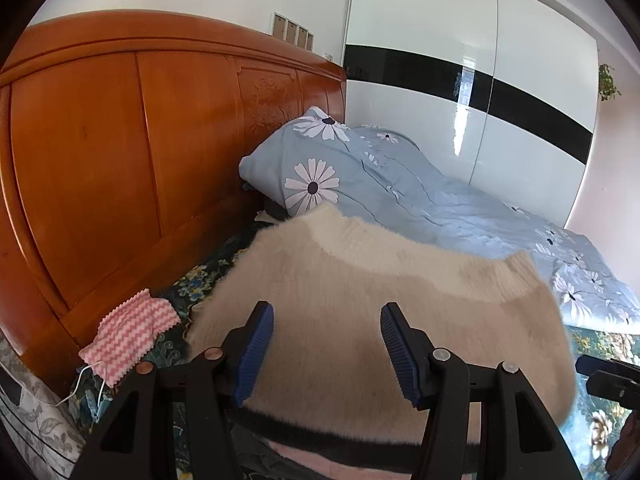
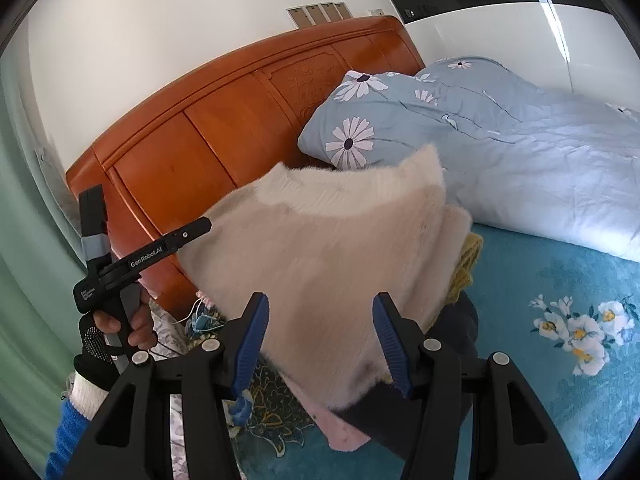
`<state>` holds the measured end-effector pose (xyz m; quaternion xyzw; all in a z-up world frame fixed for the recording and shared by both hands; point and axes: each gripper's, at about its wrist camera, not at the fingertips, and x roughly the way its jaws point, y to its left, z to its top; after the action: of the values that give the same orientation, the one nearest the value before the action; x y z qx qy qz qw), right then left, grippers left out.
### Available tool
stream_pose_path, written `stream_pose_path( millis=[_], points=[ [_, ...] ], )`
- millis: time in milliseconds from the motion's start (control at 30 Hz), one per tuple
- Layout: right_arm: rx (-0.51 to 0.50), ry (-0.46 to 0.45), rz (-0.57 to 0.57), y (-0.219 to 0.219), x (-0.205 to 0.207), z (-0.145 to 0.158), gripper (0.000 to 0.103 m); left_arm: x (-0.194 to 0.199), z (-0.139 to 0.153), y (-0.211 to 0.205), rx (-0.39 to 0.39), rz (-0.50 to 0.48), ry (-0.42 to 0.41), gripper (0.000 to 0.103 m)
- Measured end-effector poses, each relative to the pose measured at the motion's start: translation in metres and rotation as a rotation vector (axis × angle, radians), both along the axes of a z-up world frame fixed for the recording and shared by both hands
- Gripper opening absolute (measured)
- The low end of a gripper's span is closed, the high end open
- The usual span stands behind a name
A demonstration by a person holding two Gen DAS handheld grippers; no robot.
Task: Fold clothes
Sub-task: 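Lower the sweater onto the clothes pile and open both grippers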
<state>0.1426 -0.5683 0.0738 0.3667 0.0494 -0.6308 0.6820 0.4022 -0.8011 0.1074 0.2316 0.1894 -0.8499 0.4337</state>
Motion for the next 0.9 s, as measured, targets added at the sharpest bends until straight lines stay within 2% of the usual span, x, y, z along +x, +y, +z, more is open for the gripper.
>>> stream_pose_path(
  millis=[167,367,567,700,833,900],
  points=[
    [0.037,0.017,0.015,0.007,0.01,-0.007,0.056,0.002,-0.006,0.008,0.009,0.009,-0.02,0.06],
    [0.044,0.015,0.03,0.016,0.021,-0.015,0.056,0.015,-0.017,0.018,0.032,0.007,0.014,0.062],
    [0.07,0.035,0.045,0.02,0.03,-0.024,0.056,0.024,-0.025,0.023,0.062,0.021,0.041,0.073],
    [0.067,0.034,0.049,0.021,0.034,-0.025,0.056,0.028,-0.032,0.032,0.047,0.044,0.04,0.082],
    [0.077,0.041,0.053,0.024,0.037,-0.03,0.056,0.024,-0.041,0.05,-0.006,0.078,-0.018,0.087],
    [0.079,0.042,0.051,0.028,0.039,-0.034,0.056,0.025,-0.046,0.062,-0.032,0.08,-0.014,0.091]
  ],
)
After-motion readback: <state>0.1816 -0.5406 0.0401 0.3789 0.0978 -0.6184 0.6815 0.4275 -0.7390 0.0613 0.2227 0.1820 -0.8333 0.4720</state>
